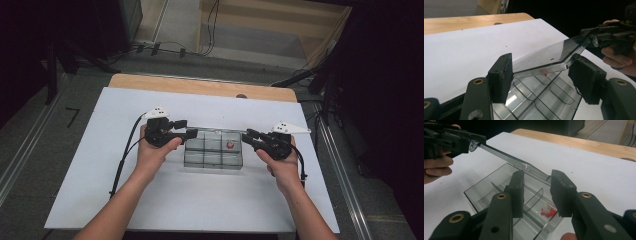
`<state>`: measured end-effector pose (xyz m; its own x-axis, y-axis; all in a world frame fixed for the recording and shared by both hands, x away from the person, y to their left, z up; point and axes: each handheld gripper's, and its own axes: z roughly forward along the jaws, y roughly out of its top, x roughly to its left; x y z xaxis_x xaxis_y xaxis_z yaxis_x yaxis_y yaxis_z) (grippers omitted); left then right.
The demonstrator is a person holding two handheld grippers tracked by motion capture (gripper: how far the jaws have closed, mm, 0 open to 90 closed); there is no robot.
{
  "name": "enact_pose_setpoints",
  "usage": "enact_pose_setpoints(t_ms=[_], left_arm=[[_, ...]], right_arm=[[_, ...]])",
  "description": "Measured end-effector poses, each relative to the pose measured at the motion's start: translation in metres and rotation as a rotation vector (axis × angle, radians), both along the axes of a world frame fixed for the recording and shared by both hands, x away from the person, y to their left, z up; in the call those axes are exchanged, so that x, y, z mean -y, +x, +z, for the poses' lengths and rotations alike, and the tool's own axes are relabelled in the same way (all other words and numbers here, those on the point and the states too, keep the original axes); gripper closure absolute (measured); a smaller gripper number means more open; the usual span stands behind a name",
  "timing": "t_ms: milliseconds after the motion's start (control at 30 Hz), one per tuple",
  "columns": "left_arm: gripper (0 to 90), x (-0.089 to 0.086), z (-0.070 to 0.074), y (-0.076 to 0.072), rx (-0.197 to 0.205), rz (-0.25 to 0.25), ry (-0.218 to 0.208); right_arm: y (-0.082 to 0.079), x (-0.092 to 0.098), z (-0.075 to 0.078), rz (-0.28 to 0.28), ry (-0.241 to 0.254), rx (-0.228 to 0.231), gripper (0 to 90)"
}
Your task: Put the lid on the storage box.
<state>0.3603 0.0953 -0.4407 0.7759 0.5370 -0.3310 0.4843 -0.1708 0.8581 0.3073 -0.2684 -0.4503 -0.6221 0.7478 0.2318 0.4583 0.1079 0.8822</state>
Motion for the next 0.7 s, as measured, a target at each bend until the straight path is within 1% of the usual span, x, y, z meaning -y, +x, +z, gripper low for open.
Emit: enact_pose_setpoints(t_ms=[200, 233, 433, 500, 567, 600, 700], left_arm=[[35.4, -0.002, -0.003, -0.003, -0.005, -0.001, -0.002], [35.5, -0.002, -0.003, -0.003, -0.008, 0.001, -0.004], [35.5, -0.003, -0.005, -0.008, -0.01, 0.0, 0.008], [37.4, -0.004, -0.006, -0.011, -0.005, 0.001, 0.012], [37.8, -0.005, -0.006, -0.014, -0.006, 0.007, 0.012], [37.9, -0.007, -0.006, -0.015, -0.007, 0.01, 0.013], [41.7, -0.011, -0.007, -0.017, -0.021, 0.02, -0.001]], right_arm=[[-0.003, 0.0, 0.0, 0.005, 0.002, 0.009, 61.4], [-0.004, 0.001, 0.0, 0.002, 0.003, 0.005, 61.4], [-0.007, 0.002, -0.003, -0.001, 0.005, 0.009, 61.4], [-0.009, 0.003, -0.003, -0.006, 0.008, 0.0, 61.3], [-0.009, 0.003, -0.004, -0.003, 0.007, 0.006, 61.4], [-0.01, 0.003, -0.005, -0.004, 0.007, 0.002, 61.3], [-0.011, 0.004, -0.005, -0.003, 0.006, 0.003, 61.3]])
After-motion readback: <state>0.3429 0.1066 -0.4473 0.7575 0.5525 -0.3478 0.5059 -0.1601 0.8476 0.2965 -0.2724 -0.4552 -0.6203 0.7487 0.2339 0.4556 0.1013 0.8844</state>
